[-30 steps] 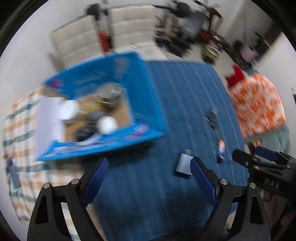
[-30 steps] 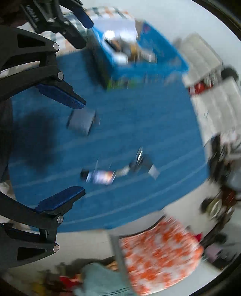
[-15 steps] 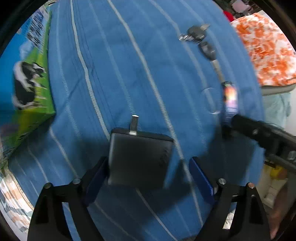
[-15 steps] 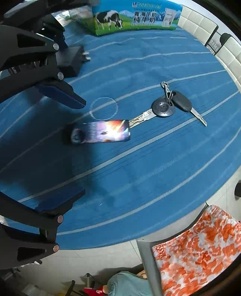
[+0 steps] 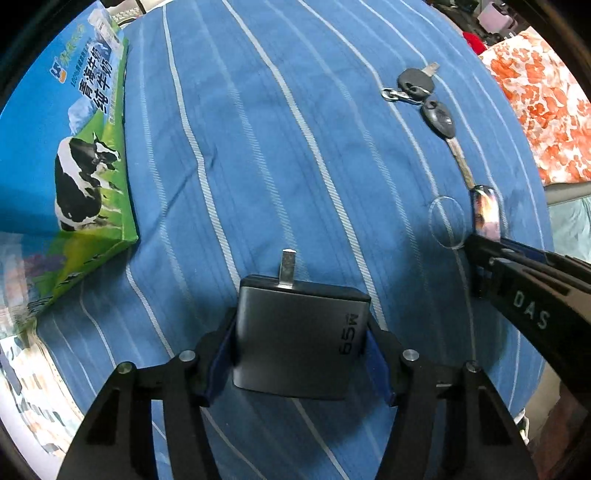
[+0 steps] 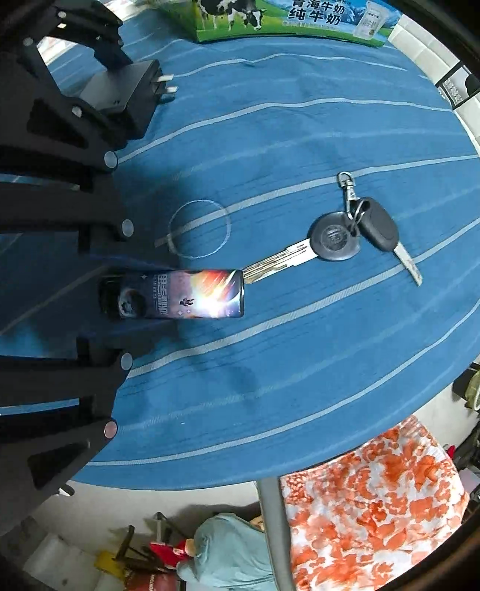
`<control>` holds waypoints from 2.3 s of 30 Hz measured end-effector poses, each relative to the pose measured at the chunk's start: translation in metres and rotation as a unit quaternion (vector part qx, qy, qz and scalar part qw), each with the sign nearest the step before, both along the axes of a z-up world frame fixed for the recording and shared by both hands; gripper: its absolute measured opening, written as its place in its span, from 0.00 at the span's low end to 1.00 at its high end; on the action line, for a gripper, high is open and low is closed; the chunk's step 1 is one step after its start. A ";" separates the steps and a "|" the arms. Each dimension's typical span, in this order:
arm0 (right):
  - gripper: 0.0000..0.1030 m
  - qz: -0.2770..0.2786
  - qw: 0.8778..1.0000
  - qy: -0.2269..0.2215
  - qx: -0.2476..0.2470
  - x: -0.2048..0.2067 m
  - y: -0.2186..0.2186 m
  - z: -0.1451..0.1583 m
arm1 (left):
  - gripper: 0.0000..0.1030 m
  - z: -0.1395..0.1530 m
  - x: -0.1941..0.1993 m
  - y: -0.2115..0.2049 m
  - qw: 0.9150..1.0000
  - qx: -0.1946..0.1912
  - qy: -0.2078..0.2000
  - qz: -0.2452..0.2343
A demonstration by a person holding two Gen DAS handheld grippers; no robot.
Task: Organize rigid objects
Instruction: 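Carry the black charger with the left tool while the right tool carries the card to the box, then lower the charger and card into the box and open both tools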
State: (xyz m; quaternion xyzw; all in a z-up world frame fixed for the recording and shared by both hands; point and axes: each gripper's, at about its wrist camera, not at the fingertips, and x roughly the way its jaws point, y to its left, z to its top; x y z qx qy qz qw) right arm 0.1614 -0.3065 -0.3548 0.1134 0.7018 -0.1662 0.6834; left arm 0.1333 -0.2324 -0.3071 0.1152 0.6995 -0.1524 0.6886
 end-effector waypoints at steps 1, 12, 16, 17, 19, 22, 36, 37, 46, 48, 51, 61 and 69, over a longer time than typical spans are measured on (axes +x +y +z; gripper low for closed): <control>0.26 -0.002 1.000 -0.002 0.002 -0.003 -0.001 0.002 | 0.57 0.002 -0.002 0.003 1.000 -0.002 -0.003 -0.001; 0.26 0.024 0.997 -0.070 0.004 -0.030 0.012 0.071 | 0.57 0.072 -0.006 0.010 0.997 -0.042 -0.063 -0.017; 0.26 0.045 0.993 -0.112 0.006 -0.029 0.028 0.119 | 0.57 0.109 0.005 0.029 0.993 -0.073 -0.093 -0.002; 0.26 0.051 0.991 -0.120 0.007 -0.028 0.035 0.130 | 0.57 0.117 0.005 0.035 0.992 -0.079 -0.099 0.003; 0.26 0.064 0.988 -0.142 0.009 -0.024 0.048 0.154 | 0.57 0.140 0.006 0.052 0.989 -0.089 -0.120 0.014; 0.26 0.090 0.981 -0.169 0.016 -0.016 0.076 0.186 | 0.57 0.168 0.013 0.085 0.983 -0.097 -0.151 0.036; 0.26 0.186 0.953 -0.232 0.053 0.011 0.212 0.261 | 0.57 0.227 0.023 0.210 0.963 -0.073 -0.223 0.132; 0.26 0.191 0.953 -0.231 0.055 0.013 0.221 0.262 | 0.57 0.229 0.023 0.217 0.962 -0.074 -0.225 0.137; 0.26 0.225 0.950 -0.209 0.066 0.036 0.281 0.248 | 0.57 0.222 0.031 0.268 0.958 -0.073 -0.220 0.169; 0.26 0.226 0.950 -0.204 0.066 0.044 0.286 0.241 | 0.57 0.216 0.035 0.279 0.958 -0.073 -0.214 0.175; 0.26 0.227 0.952 -0.193 0.063 0.058 0.294 0.228 | 0.57 0.207 0.046 0.296 0.959 -0.068 -0.205 0.183; 0.26 0.218 0.967 -0.120 0.056 0.123 0.312 0.135 | 0.57 0.134 0.103 0.345 0.968 -0.058 -0.126 0.209; 0.26 0.208 0.976 -0.062 0.033 0.160 0.322 0.062 | 0.57 0.057 0.135 0.355 0.977 -0.045 -0.021 0.206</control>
